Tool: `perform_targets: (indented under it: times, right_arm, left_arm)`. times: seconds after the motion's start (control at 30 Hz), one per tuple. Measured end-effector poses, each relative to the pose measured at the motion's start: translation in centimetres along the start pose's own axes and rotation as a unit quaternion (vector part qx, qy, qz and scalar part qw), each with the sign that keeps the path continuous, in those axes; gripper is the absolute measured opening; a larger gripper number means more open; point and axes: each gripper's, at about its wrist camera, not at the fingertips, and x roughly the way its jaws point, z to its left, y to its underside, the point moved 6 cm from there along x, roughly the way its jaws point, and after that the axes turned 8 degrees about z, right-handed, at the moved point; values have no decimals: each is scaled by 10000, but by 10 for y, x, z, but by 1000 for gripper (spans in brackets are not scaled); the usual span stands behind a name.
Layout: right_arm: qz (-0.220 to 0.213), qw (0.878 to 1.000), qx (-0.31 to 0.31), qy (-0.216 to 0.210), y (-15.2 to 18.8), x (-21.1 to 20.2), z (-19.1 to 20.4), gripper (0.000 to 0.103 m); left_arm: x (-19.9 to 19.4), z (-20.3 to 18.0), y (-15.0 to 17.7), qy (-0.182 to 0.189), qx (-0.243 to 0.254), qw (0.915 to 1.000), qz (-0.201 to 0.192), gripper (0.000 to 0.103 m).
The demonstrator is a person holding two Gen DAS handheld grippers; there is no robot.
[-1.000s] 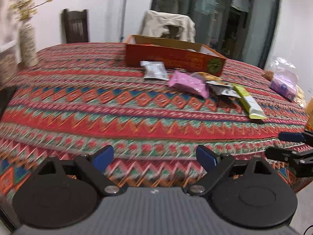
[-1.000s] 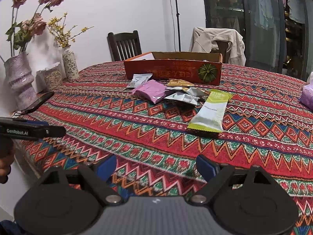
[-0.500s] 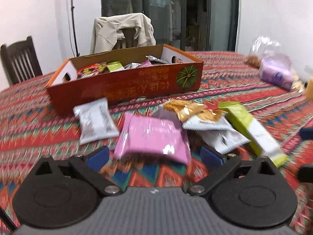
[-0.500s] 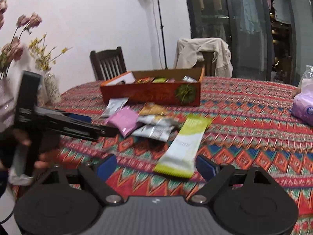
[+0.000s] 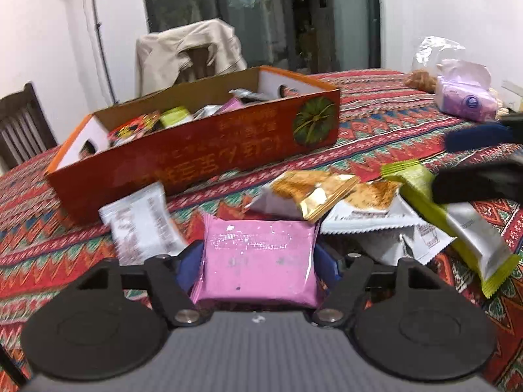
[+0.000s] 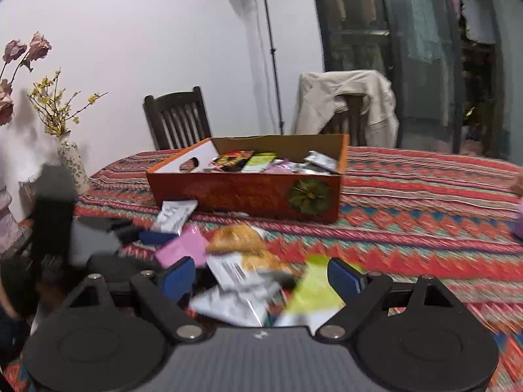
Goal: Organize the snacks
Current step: 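Grasp a pink packet with left tool while right tool grasps a gold cracker packet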
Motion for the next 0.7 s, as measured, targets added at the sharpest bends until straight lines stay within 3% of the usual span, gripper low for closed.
perform_targets:
  times: [0.17,0.33,0.43,0.47,0.57,0.7]
  right_arm:
    - [304,9992,-178,-178,-34,56,12,87]
    - [734,9961,-485,62,-45,108,28,85]
    - [979,9927,-669,221,-40,126,36,65]
    - [1050,9916,-698,274,-38,130,37,51]
    - [1026,9919,-650,384,-35,131,36,47]
    - [669,9957,-600,243,-36,96,45,47]
  left_arm:
    - [-32,25,22,60,-615,9981,-55,71]
    - [-74,50,53,21,-1333,9908,-227,72]
    - [-91,63,67,-99,-1637,9861,-262,72]
    - [-95,66,71,-115,-1730,9845,-255,72]
    - [-106,71,80,-128,-1881,9818,-219,72]
    - [-121,65,86,-127,-1940,9805,-282,72]
